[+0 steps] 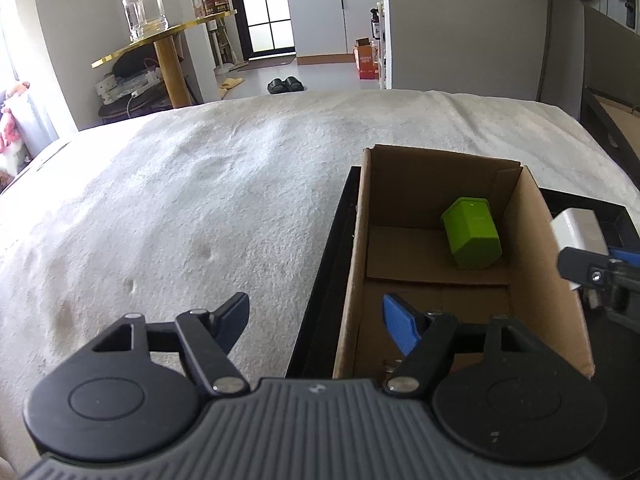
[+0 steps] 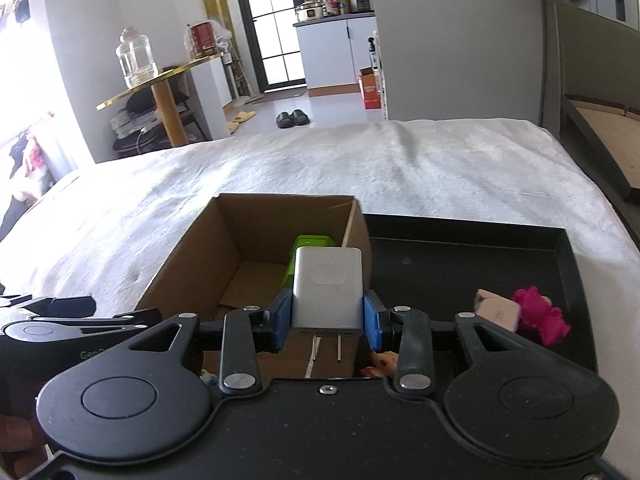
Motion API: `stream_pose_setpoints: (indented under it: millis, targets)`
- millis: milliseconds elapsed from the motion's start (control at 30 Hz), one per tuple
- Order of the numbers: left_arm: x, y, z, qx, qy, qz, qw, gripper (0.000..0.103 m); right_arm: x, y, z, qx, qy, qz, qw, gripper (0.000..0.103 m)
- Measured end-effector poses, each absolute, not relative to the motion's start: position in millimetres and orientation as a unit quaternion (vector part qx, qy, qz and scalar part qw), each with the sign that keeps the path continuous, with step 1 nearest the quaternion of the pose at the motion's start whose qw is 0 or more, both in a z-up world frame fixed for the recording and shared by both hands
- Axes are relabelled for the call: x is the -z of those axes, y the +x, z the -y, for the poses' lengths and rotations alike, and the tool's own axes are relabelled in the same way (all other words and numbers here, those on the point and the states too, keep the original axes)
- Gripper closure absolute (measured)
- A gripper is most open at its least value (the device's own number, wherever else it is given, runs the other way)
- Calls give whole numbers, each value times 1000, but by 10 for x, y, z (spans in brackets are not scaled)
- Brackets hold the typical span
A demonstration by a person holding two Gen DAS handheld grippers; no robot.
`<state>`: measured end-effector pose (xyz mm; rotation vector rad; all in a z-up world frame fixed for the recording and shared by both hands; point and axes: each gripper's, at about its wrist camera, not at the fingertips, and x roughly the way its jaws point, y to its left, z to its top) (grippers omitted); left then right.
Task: Organize rigid objects
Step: 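Lower the white plug into the cardboard box and open the right gripper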
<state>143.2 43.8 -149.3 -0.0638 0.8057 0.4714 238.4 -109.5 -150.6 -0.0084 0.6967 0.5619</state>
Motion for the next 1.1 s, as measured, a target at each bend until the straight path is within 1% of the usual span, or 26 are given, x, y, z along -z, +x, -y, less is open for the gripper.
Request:
stream_pose_setpoints:
  millis: [100,167,200,267,300,367,400,467,533,900,1033,1100]
  targets:
    - [1513,1410,-476,-222,-39,-390,893,44,1517,2363,1024,-277,-10,-339,899,67]
    - [1529,1405,-509,-221,-45,-391,892,54,1527,2346,978,-280,-13,-341,897,67]
    - [1541,1404,-516,-219,-46,-392,892,56,1529,2335,954,-282,-15,-341,897,67]
    - [1565,1401,-522,-210,-48,-394,893,63,1538,2320,915,-283,-18,-341,896,66]
    - [1581,1404,-519,-207,-48,-396,893,65,1529,2308,895,-283,-22,-338,897,67]
    - [1603,1399,-514,-201,-49,-397,894,75,1519,2296,858,-287,-27,-335,897,67]
    - [1605,1399,-517,-197,-51,-396,895,79,1511,2294,842,-289,-27,-335,896,67]
    - [1603,1393,-504,-191,-54,-396,896,90,1493,2295,807,-294,-30,-333,895,67]
    - [1598,1384,-510,-191,-53,-396,897,92,1487,2285,780,-297,-33,-330,896,67]
    - [1584,1382,-542,-188,-57,-397,897,93,1516,2341,574,-313,-32,-333,889,67]
    - [1584,1382,-552,-187,-58,-398,896,92,1460,2383,489,-326,-21,-321,889,66]
    - [1581,1391,-557,-188,-59,-400,895,92,1435,2404,451,-329,-14,-317,890,64]
